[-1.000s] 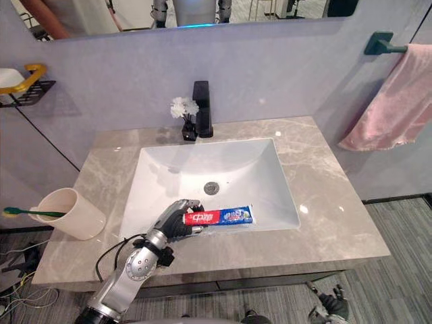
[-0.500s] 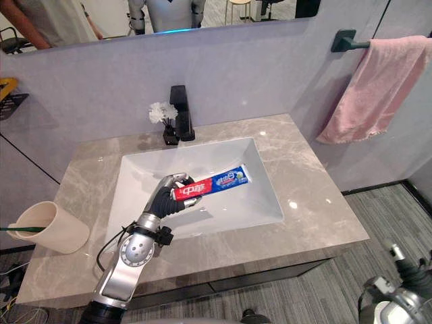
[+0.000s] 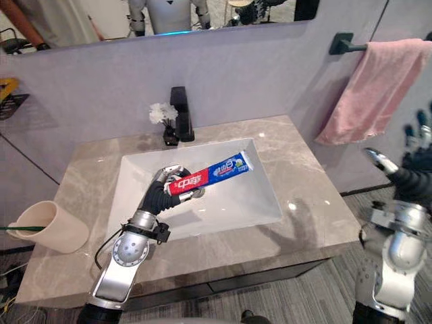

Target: Organize washtable

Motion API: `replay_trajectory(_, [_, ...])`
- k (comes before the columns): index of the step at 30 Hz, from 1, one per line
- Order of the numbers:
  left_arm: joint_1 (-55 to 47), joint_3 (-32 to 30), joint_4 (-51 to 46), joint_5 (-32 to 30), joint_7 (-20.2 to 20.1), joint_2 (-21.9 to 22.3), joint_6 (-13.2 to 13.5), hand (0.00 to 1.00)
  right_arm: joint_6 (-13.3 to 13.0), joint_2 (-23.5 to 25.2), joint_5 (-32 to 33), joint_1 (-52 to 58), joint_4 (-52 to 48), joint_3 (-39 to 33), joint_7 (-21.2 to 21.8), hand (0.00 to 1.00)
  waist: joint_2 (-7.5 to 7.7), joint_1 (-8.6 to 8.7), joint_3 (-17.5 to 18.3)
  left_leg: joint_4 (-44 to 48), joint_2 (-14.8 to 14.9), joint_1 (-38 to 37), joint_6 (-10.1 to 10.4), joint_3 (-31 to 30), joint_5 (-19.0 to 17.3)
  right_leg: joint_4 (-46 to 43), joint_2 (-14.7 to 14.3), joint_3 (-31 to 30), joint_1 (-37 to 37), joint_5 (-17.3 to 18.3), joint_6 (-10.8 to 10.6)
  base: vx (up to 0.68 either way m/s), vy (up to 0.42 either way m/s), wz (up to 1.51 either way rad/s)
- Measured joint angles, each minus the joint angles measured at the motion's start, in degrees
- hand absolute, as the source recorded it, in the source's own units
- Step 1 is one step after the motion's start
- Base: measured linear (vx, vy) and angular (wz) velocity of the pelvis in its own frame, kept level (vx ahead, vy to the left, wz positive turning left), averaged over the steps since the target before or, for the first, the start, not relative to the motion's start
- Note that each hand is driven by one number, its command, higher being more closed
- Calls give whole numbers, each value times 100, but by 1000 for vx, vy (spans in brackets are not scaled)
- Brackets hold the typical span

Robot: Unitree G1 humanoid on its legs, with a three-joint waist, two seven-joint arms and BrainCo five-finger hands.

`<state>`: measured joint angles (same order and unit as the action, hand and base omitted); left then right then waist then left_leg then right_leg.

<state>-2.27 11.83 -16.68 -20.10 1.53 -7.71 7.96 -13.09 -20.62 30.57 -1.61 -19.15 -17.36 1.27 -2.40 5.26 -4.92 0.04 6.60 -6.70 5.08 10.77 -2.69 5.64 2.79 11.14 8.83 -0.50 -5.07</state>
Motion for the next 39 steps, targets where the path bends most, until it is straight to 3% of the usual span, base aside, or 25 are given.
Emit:
replay_trajectory(4, [226,66,-25,173,103,-38,-1,100,132,3,165,-66,76,775,264,0,-2,-64,3,-1,-70,2,-36,-138,25,0,60,149,88,0,0,-13,13,16])
replay_trajectory(10, [360,111,-100,255,321,-49,-4,100,297,77,438,-112,272,1195,416,0,10,-129,59,-57,-157,-1,-103,-222,83,0,144,253,94,0,0,-33,16,11])
replay_trajectory(15, [362,101,-99,266,507,-49,-12,100,342,413,901,-140,281,1675,494,0,47,-138,159,-189,-164,-14,-98,-257,176,1,139,293,87,-6,-3,-11,2,4])
replay_trajectory(31, [653,174,-7,353,738,15,-27,100,456,904,1558,-297,325,2664,515,0,90,-160,189,-214,-168,-10,-103,-266,200,1,136,300,86,-16,-12,0,0,0])
replay_trajectory(39, [687,622,175,370,740,88,-62,100,460,1109,1609,-308,478,2931,497,0,121,-243,208,-221,-169,-3,-112,-282,216,2,141,319,86,-19,-13,0,0,0])
